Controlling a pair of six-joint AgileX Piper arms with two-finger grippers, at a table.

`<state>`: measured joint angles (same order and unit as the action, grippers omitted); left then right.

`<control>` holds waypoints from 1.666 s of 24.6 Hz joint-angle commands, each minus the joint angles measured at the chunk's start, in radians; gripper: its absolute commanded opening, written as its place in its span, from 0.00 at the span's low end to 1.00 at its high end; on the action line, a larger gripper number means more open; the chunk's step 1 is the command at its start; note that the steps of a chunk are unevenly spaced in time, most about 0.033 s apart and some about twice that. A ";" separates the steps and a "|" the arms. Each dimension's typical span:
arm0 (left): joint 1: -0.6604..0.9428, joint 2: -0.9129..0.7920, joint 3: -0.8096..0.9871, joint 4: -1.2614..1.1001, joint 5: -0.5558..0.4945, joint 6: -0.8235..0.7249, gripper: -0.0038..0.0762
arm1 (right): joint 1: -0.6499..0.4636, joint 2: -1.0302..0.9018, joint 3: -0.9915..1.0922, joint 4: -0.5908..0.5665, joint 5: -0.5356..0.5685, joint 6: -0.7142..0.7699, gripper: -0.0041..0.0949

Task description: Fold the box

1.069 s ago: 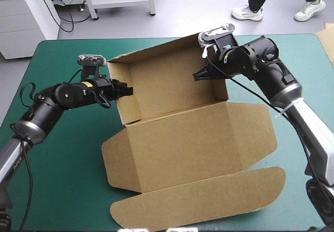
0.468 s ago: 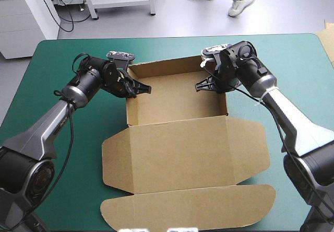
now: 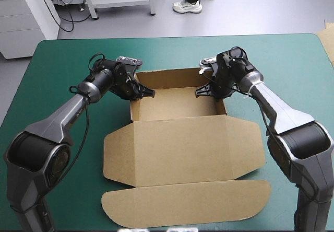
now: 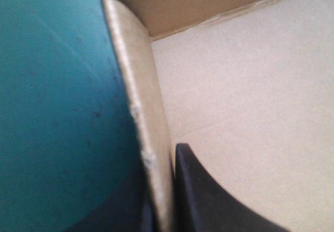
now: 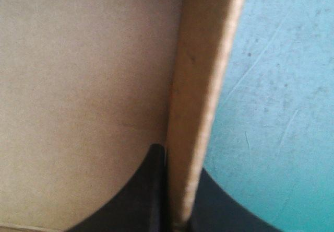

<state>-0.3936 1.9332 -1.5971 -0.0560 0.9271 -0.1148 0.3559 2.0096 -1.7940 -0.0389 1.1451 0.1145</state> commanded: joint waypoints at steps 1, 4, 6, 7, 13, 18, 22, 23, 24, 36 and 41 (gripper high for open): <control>-0.019 0.018 0.004 -0.034 -0.021 0.088 0.04 | 0.000 -0.022 -0.017 -0.025 -0.065 -0.052 0.02; -0.019 0.020 0.000 -0.034 -0.032 0.088 0.08 | 0.000 -0.022 -0.032 -0.033 -0.069 -0.064 0.03; -0.019 0.020 -0.013 -0.041 -0.030 0.088 0.15 | 0.000 -0.022 -0.052 -0.033 -0.067 -0.066 0.05; -0.019 0.020 -0.023 -0.043 -0.023 0.088 0.20 | -0.002 -0.022 -0.065 -0.031 -0.059 -0.066 0.07; -0.019 0.005 -0.137 -0.037 0.053 0.077 0.47 | -0.002 -0.022 -0.198 -0.025 0.022 -0.074 0.40; -0.019 -0.016 -0.216 -0.005 0.130 0.024 0.51 | -0.002 -0.022 -0.291 -0.026 0.106 -0.074 0.47; -0.019 -0.024 -0.303 0.102 0.266 -0.019 0.51 | -0.005 -0.032 -0.317 -0.032 0.106 -0.074 0.47; -0.019 -0.024 -0.305 0.099 0.275 -0.019 0.51 | -0.007 -0.032 -0.317 -0.032 0.106 -0.074 0.47; -0.019 -0.024 -0.305 0.092 0.290 -0.019 0.51 | -0.007 -0.032 -0.317 -0.020 0.106 -0.071 0.47; -0.019 -0.236 -0.356 0.096 0.365 0.013 0.51 | -0.007 -0.175 -0.317 -0.013 0.106 -0.073 0.47; -0.019 -0.400 -0.353 0.089 0.365 0.062 0.49 | -0.007 -0.174 -0.317 -0.093 0.106 -0.073 0.47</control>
<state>-0.4063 1.6535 -1.9224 0.0357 1.2493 -0.0798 0.3558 1.8811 -2.0797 -0.0820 1.2481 0.0532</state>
